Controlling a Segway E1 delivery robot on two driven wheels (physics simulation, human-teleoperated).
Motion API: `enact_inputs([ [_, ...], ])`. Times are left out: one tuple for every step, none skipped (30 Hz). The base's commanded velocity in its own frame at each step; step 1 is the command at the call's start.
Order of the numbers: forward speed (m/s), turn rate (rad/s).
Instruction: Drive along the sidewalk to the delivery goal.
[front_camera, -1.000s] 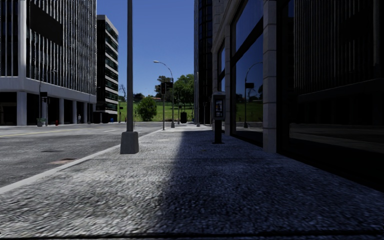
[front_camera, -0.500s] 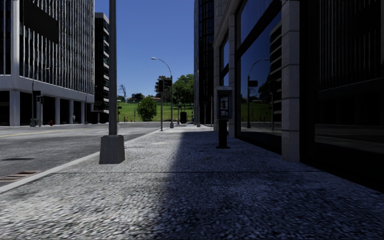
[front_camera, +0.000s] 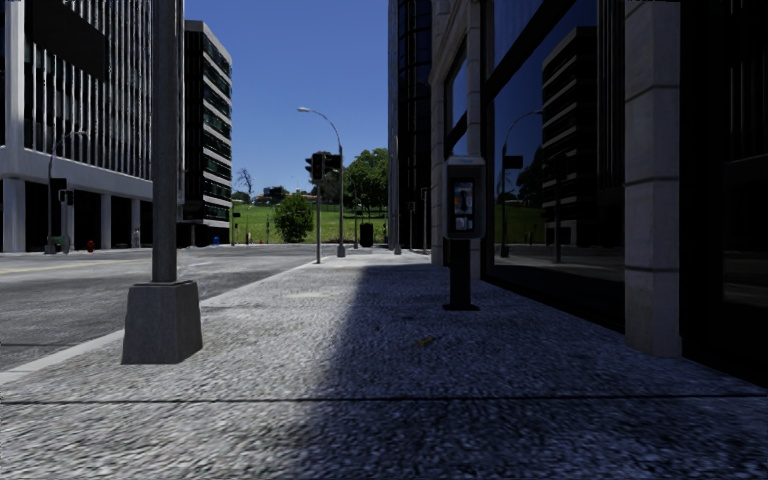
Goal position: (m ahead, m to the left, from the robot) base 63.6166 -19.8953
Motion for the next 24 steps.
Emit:
enact_inputs([
  [2.0, 0.0],
  [2.0, 0.0],
  [2.0, 0.0],
  [2.0, 0.0],
  [2.0, 0.0],
  [2.0, 0.0],
  [2.0, 0.0],
  [2.0, 0.0],
  [2.0, 0.0],
  [2.0, 0.0],
  [2.0, 0.0],
  [2.0, 0.0],
  [2.0, 0.0],
  [2.0, 0.0],
  [2.0, 0.0],
  [2.0, 0.0],
  [2.0, 0.0],
  [2.0, 0.0],
  [2.0, 0.0],
  [2.0, 0.0],
  [2.0, 0.0],
  [2.0, 0.0],
  [2.0, 0.0],
  [2.0, 0.0],
])
